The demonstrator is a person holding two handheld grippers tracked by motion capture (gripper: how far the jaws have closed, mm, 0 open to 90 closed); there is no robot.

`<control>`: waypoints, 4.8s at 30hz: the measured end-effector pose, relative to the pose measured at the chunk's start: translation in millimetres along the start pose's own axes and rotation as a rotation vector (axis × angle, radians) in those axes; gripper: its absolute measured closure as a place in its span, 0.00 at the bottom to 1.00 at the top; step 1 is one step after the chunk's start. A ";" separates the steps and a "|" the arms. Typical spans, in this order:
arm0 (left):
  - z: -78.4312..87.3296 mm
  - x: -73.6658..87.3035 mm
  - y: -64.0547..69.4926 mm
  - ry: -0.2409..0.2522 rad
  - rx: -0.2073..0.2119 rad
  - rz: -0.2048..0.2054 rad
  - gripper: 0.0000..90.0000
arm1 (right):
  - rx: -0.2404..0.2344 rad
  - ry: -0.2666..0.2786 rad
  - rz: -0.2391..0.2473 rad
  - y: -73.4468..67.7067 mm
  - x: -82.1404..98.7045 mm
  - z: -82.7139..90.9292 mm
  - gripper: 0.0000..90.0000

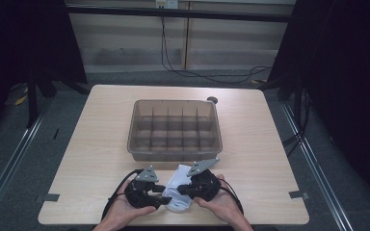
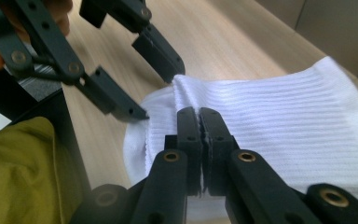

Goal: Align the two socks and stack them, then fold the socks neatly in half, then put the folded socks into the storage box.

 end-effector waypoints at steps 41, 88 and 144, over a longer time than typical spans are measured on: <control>-26.4 -40.1 3.2 0.054 -0.030 -0.024 0.91 | 0.108 0.066 -0.164 67.5 17.3 24.4 0.66; -33.2 -28.9 4.7 0.035 -0.004 -0.029 0.94 | 0.053 0.126 -0.114 45.0 4.9 27.0 0.92; -26.9 -11.3 16.6 0.002 -0.014 -0.026 0.94 | 0.071 0.042 0.044 -0.3 4.4 15.6 0.91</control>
Point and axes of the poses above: each handheld gripper's, and its own axes: z roughly backward along the jaws, x roughly out of its underside, y roughly to its right, the point moved 7 cm from there along -z, roughly forward along the jaws, and after that the axes turned 12 degrees about -y, right-handed, at the moved point
